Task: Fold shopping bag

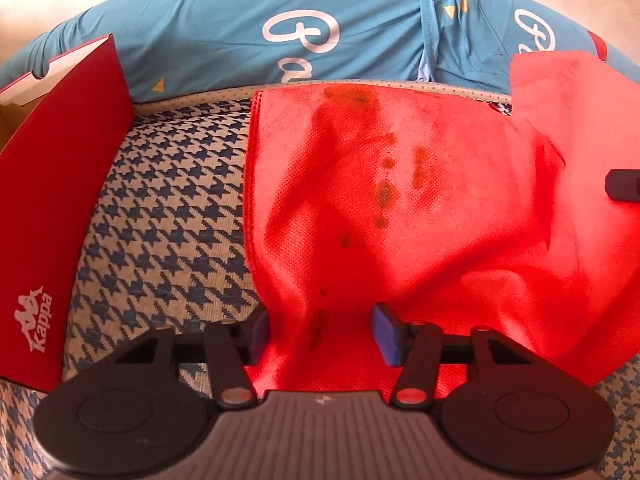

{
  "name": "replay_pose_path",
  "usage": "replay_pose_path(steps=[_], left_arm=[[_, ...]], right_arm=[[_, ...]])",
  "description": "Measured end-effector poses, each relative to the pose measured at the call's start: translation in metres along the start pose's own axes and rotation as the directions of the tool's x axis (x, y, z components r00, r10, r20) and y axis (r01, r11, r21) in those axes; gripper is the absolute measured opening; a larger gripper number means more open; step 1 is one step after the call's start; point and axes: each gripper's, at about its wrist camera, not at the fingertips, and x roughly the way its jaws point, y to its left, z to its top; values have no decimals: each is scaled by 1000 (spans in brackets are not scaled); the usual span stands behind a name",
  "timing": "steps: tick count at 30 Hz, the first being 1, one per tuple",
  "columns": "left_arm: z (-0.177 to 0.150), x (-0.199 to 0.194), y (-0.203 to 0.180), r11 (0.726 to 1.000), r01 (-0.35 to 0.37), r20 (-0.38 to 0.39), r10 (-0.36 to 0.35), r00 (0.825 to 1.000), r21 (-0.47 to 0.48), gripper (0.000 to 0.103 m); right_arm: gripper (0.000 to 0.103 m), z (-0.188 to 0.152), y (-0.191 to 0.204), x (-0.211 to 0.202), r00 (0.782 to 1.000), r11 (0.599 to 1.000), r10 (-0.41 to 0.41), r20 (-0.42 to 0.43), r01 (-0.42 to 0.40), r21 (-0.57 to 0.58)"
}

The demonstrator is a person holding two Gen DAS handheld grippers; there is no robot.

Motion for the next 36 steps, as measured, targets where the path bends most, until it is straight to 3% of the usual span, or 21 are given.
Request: replay_pose_path(steps=[8,13,23,25,26,28,29,30,36], left_arm=[[-10,-14,5,1000,2,5,-2,1000,28,35],[-22,-26,9,999,6,5,-6,1000,49,34],[-52,-44,7,994,25,7,-26,1000,103,35],[-54,-46,8,994,26,13,-27,1000,102,35],[-54,-47,8,995,25,16,-26,1000,98,35],[-55,-48,11,996,26,21,-28,999,80,35],[-55,-49,12,997,27,25,-29,999,74,36],[-55,-49,12,997,28,25,-30,999,77,37],[-57,-51,9,994,8,33,-12,999,107,38]], right_arm=[[24,-25,1,-43,1000,999,-10,25,11,-33],[24,-50,-1,-59,999,998,-42,31,44,-50],[28,-107,-16,-63,993,998,-61,-98,62,6],[34,-114,-18,-66,993,998,-60,-101,62,16],[43,-117,-20,-68,994,998,-55,-97,58,22],[63,-120,-22,-78,997,998,-42,-68,44,36],[83,-120,-23,-84,998,998,-37,-50,39,42],[89,-118,-22,-91,999,999,-26,-31,27,36],[97,-98,-26,-121,999,999,14,42,-16,52]])
